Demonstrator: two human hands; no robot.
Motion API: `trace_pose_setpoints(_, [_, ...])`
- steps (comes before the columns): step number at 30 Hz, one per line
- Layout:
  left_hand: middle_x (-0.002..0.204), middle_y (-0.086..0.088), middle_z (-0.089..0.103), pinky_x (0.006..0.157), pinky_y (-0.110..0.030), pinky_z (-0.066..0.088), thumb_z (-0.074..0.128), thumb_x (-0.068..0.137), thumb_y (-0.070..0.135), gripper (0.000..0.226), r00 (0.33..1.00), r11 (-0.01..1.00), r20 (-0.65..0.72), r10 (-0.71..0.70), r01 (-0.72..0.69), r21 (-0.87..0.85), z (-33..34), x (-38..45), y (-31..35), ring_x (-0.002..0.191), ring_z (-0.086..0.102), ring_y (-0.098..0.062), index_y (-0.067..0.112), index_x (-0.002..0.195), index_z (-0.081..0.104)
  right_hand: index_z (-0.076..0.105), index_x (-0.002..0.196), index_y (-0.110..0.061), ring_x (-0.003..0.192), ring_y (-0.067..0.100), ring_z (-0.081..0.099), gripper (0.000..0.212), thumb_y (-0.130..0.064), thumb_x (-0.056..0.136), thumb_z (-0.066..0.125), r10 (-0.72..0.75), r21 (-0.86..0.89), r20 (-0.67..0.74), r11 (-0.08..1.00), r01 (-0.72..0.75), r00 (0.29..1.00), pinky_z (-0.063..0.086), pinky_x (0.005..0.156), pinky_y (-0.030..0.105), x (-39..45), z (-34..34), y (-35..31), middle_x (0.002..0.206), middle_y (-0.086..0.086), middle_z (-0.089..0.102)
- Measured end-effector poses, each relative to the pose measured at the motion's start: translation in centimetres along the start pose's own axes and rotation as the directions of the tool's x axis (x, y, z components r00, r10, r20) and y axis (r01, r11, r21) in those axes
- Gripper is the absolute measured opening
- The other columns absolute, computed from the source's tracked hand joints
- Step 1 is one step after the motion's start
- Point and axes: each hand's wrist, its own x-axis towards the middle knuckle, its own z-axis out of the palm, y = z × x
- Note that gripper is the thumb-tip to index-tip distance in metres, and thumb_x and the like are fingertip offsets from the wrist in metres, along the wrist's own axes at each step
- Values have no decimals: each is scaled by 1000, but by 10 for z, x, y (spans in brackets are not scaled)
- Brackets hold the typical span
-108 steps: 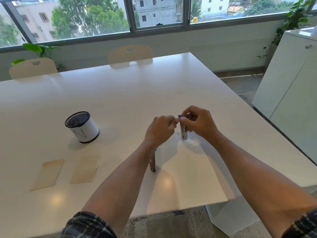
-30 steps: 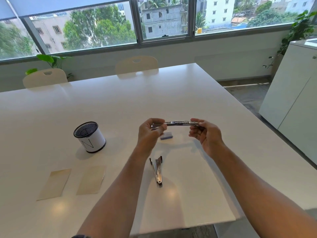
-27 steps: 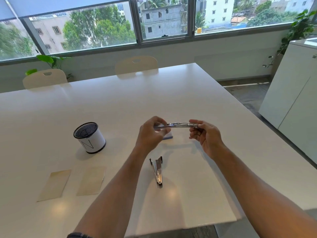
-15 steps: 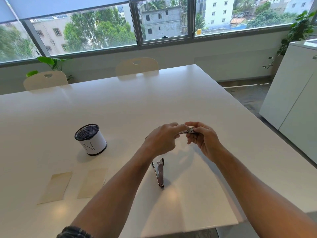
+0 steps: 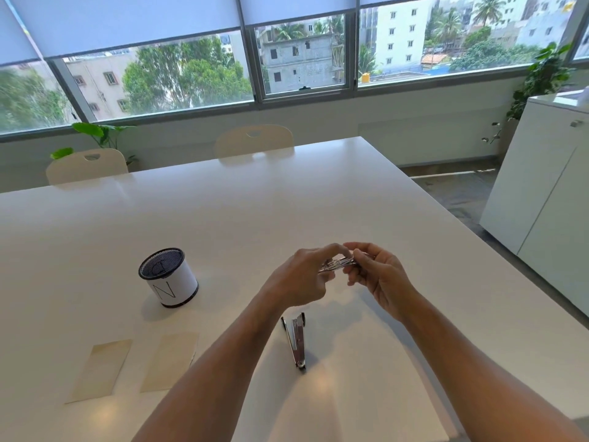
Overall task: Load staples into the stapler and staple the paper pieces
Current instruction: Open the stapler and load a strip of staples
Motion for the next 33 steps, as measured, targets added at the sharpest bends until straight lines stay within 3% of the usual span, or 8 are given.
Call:
trace_pose_setpoints(4, [78, 5, 65, 61, -39, 54, 70, 92, 25, 32, 1000, 1000, 17, -22, 22, 12, -1, 1, 1, 61, 56, -12, 38, 113, 51, 67, 120, 2, 60, 23, 65, 34, -17, 91, 67, -20, -33, 18, 999, 21, 1000, 59, 63, 31, -2, 5, 1, 86, 24, 68])
trace_pose_setpoints(9, [68, 2, 68, 51, -35, 56, 63, 98, 39, 15, 997, 995, 36, -75, 77, -58, -3, -2, 0, 44, 66, -12, 34, 95, 49, 66, 124, 2, 62, 23, 64, 29, -10, 98, 63, -25, -106, 11, 994, 26, 1000, 59, 64, 32, -1, 6, 1, 88, 25, 70])
trace_pose_setpoints(13, [66, -1, 69, 43, -35, 53, 57, 100, 35, 14, 991, 978, -24, -130, 124, -166, 1, -3, -4, 45, 68, -18, 26, 94, 48, 70, 121, -6, 71, 25, 67, 21, -9, 102, 62, -20, -170, 27, 985, 24, 999, 60, 66, 33, 0, 9, 1, 88, 23, 71])
trace_pose_setpoints(17, [73, -3, 75, 39, -28, 48, 50, 98, 27, 9, 968, 920, -93, -235, 190, -342, 3, -7, -15, 47, 70, -25, 30, 94, 44, 70, 118, -7, 67, 23, 66, 19, -7, 103, 59, -30, -218, -26, 976, 23, 999, 60, 65, 31, 2, 10, -2, 82, 19, 71])
trace_pose_setpoints(21, [81, -8, 78, 41, -28, 42, 55, 94, 24, 12, 948, 843, 9, -318, 287, -455, 0, -14, -32, 55, 72, -28, 32, 100, 48, 70, 114, -6, 63, 21, 65, 16, -7, 103, 60, -74, -365, -48, 929, 51, 996, 60, 63, 29, 3, 11, -9, 79, 16, 71])
trace_pose_setpoints(23, [84, -9, 78, 43, -29, 41, 60, 96, 26, 12, 933, 806, 83, -349, 344, -481, -1, -19, -38, 61, 72, -25, 27, 107, 55, 70, 111, -7, 61, 21, 65, 14, -8, 103, 60, -120, -522, -30, 849, 87, 992, 58, 62, 29, 4, 17, -12, 76, 14, 72])
trace_pose_setpoints(27, [94, -9, 76, 46, -23, 41, 63, 99, 16, 9, 899, 763, 175, -402, 434, -479, -2, -24, -46, 64, 68, -18, 16, 107, 68, 71, 108, -15, 59, 12, 68, 11, -19, 102, 63, -227, -803, 59, 568, 181, 972, 57, 63, 22, 5, 29, -19, 74, 2, 73])
trace_pose_setpoints(33, [91, -3, 69, 55, -25, 43, 61, 98, 9, 14, 856, 759, 281, -434, 515, -398, 1, -29, -42, 69, 66, -14, 19, 101, 71, 74, 114, -11, 71, -3, 65, 17, -11, 99, 66, -238, -877, 357, 248, 412, 903, 54, 70, 15, 3, 43, -30, 88, -10, 67])
